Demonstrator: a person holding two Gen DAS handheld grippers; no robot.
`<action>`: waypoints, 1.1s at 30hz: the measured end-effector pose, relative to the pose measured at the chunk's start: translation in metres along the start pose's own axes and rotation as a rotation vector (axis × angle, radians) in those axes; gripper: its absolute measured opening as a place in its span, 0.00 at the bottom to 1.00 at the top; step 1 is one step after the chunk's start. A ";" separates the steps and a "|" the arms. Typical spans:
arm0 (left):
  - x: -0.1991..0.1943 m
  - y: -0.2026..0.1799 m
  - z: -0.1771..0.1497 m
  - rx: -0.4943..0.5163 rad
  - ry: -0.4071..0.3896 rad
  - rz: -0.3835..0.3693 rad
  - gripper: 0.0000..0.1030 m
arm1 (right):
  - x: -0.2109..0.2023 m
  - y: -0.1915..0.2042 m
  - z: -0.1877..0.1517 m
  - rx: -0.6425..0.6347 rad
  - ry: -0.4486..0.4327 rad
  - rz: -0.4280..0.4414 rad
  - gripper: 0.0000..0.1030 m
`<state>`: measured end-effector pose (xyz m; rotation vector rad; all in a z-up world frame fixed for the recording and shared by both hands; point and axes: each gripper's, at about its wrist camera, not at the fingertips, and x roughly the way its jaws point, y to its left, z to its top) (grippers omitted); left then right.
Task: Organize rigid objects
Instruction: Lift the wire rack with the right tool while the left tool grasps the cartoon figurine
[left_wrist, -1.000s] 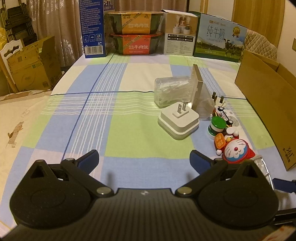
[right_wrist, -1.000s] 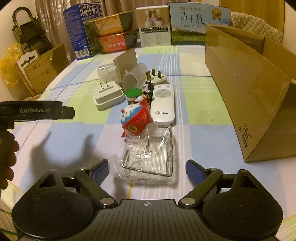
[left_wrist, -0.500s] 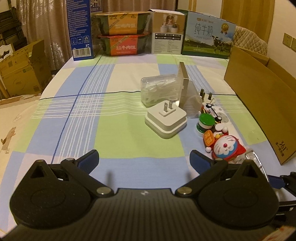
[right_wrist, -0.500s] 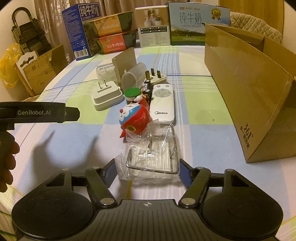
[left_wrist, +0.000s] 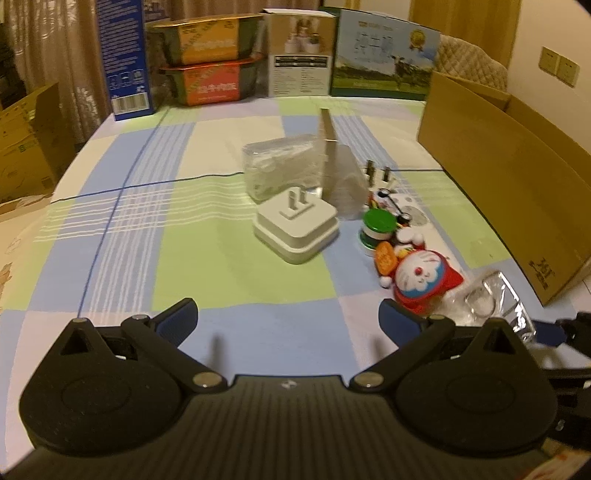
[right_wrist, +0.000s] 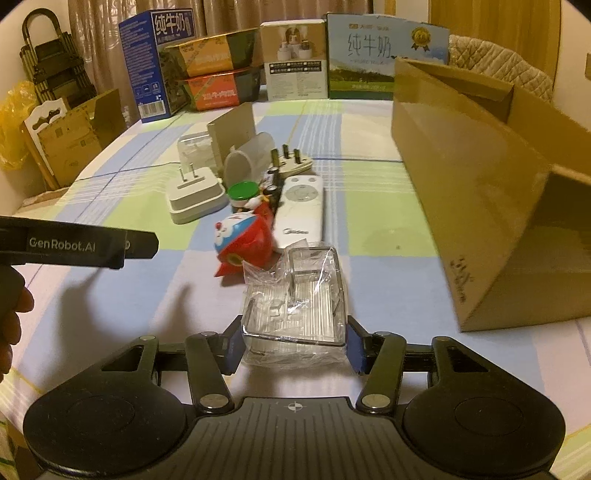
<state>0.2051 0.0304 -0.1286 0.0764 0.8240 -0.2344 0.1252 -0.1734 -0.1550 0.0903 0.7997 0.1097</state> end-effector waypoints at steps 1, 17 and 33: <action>0.000 -0.002 0.000 0.006 0.002 -0.010 1.00 | -0.002 -0.002 0.000 -0.006 -0.003 -0.010 0.49; 0.010 -0.056 0.006 0.103 -0.043 -0.145 0.93 | -0.030 -0.041 -0.010 0.017 0.008 -0.074 0.49; 0.029 -0.095 0.007 0.221 -0.049 -0.142 0.63 | -0.033 -0.055 -0.012 0.051 0.010 -0.068 0.49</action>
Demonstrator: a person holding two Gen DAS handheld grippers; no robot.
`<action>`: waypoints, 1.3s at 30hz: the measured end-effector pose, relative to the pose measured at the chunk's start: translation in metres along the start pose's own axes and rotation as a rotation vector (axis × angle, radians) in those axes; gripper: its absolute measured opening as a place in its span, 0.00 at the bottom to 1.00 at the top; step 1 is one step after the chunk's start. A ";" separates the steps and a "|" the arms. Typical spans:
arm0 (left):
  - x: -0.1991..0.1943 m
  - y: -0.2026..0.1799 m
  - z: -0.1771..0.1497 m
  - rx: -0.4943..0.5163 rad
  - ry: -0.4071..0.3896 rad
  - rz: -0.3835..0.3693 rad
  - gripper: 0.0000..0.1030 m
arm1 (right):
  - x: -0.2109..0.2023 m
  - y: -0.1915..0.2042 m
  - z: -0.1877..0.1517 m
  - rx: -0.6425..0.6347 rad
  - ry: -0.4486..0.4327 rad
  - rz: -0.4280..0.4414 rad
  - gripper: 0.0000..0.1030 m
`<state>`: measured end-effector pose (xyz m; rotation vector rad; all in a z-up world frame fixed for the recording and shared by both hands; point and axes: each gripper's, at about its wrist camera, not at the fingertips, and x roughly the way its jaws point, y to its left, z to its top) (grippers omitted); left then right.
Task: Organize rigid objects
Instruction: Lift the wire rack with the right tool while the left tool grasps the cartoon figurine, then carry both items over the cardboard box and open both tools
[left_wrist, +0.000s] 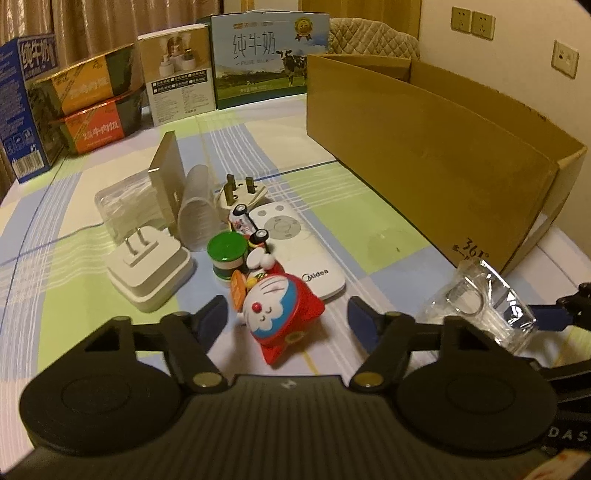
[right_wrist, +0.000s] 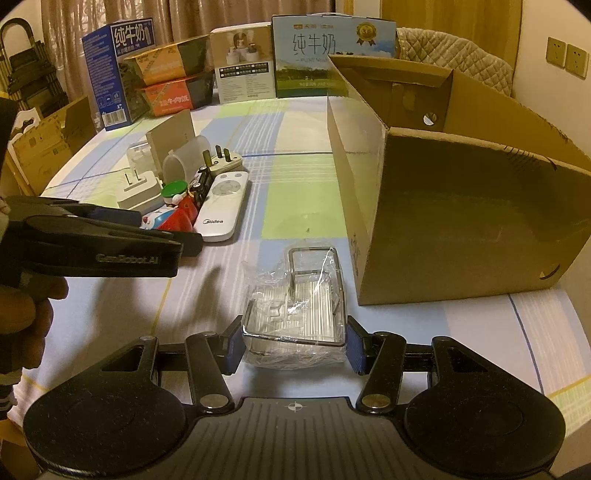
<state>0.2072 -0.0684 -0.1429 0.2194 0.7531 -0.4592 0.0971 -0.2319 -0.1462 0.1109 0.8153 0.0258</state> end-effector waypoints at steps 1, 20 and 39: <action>0.001 -0.001 0.000 0.008 -0.004 0.007 0.60 | 0.000 0.000 0.000 0.002 0.001 0.000 0.49; 0.002 -0.004 -0.001 0.065 0.017 0.060 0.39 | -0.001 -0.001 0.000 -0.001 -0.003 0.008 0.49; -0.055 0.008 0.003 -0.031 -0.019 0.061 0.39 | -0.039 0.013 0.021 -0.043 -0.078 0.044 0.49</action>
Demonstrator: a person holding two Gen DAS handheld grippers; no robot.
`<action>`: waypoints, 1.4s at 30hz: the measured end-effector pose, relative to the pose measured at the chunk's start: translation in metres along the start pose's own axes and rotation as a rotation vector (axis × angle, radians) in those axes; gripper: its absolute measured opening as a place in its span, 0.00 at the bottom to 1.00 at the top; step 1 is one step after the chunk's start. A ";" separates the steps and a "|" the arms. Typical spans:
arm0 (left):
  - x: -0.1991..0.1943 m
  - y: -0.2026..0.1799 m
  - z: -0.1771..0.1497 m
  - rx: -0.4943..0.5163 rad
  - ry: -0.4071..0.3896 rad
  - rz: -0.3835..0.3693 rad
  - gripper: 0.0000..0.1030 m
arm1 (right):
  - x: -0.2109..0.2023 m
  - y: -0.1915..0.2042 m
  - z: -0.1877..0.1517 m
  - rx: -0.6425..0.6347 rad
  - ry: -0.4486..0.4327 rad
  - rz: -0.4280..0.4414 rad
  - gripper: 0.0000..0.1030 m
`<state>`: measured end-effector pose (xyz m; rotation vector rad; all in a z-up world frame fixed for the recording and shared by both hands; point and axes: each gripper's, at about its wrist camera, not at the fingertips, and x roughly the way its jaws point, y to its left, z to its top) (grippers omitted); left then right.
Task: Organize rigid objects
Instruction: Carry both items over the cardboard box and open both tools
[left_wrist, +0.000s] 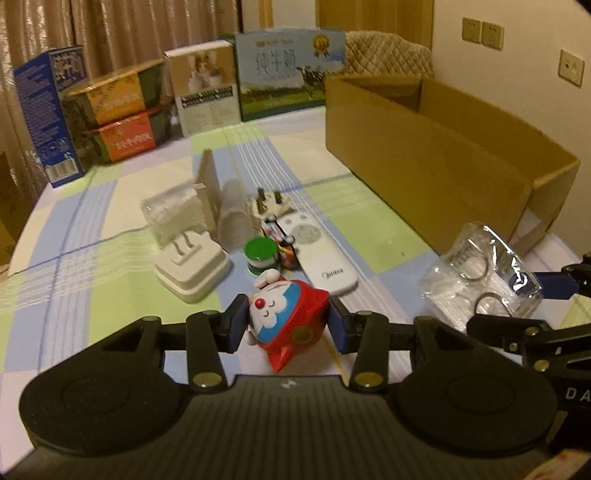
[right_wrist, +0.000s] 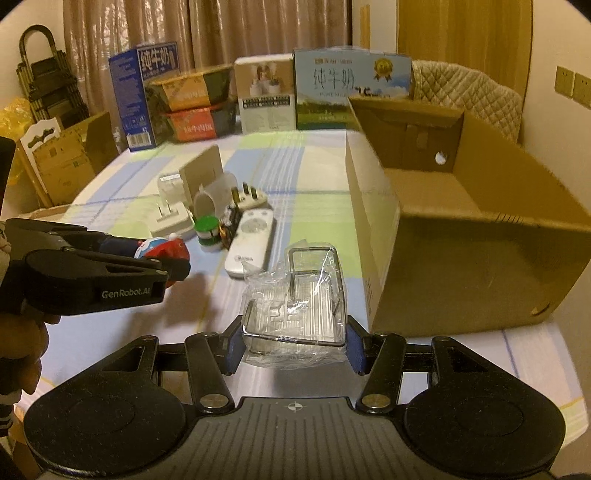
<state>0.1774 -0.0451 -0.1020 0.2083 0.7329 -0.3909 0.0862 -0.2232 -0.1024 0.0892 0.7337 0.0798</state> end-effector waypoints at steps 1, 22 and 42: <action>-0.006 0.001 0.003 -0.008 -0.005 0.004 0.39 | -0.004 0.000 0.003 -0.003 -0.008 0.002 0.49; -0.056 -0.121 0.159 0.071 -0.199 -0.256 0.39 | -0.079 -0.127 0.096 0.046 -0.155 -0.162 0.49; 0.038 -0.165 0.146 0.071 -0.046 -0.317 0.39 | -0.018 -0.193 0.087 0.112 -0.037 -0.175 0.49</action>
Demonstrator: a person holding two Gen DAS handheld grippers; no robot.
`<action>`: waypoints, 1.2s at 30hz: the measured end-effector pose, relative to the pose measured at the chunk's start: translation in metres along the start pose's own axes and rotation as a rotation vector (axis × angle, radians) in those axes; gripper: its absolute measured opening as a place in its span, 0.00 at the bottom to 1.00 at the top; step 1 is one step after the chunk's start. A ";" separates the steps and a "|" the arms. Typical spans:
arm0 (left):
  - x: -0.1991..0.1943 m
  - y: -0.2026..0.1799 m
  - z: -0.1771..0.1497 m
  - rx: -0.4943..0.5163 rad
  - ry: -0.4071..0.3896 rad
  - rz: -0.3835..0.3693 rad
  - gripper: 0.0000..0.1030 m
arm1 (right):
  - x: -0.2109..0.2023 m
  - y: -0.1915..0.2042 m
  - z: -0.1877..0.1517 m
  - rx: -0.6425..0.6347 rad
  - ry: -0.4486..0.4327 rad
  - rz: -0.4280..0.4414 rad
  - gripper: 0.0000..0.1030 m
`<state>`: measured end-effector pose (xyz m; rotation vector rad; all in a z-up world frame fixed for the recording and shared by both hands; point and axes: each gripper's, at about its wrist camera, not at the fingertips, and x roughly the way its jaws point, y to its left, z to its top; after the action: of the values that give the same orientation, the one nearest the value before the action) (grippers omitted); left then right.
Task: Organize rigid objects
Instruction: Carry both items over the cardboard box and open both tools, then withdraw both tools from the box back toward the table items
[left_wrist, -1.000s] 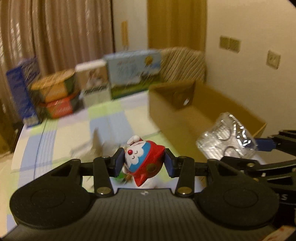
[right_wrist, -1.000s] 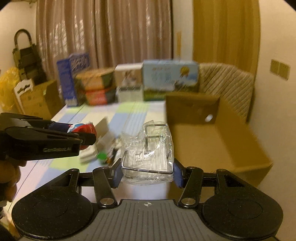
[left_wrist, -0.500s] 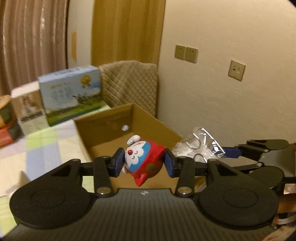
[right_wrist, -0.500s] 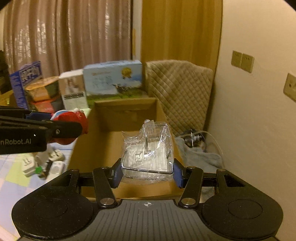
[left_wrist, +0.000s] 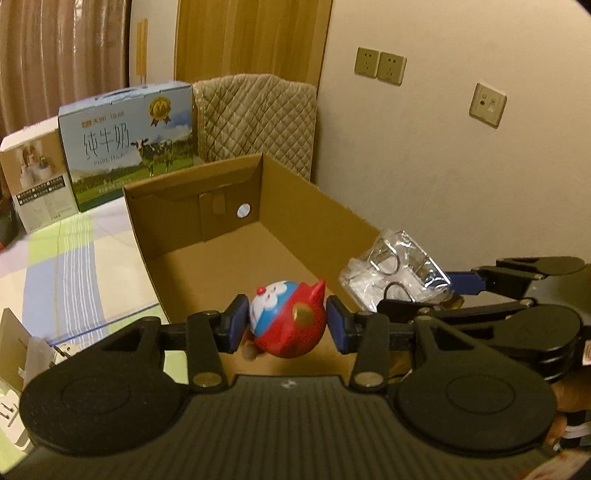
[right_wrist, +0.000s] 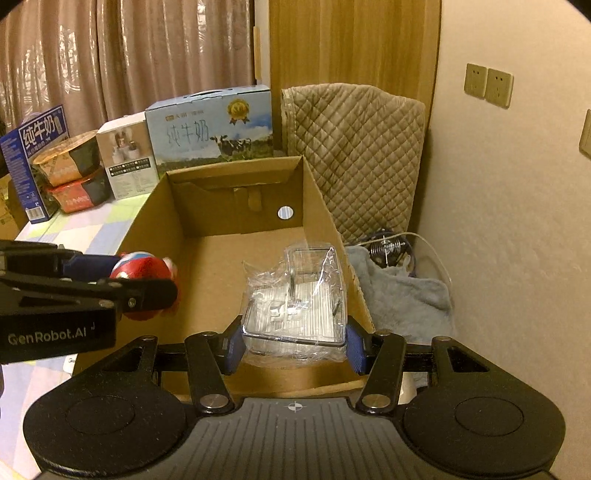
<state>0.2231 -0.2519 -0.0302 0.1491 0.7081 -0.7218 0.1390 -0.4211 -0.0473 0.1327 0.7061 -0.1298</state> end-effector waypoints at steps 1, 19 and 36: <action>0.002 0.002 0.000 -0.007 0.006 0.001 0.39 | 0.002 0.000 0.000 0.000 0.002 -0.001 0.49; -0.046 0.047 -0.006 -0.075 -0.068 0.122 0.59 | 0.003 0.004 -0.004 0.011 0.026 0.030 0.50; -0.119 0.094 -0.060 -0.154 -0.082 0.264 0.78 | -0.079 0.051 -0.019 -0.037 -0.113 0.115 0.79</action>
<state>0.1882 -0.0942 -0.0097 0.0702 0.6487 -0.4174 0.0753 -0.3620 -0.0060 0.1289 0.5868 -0.0138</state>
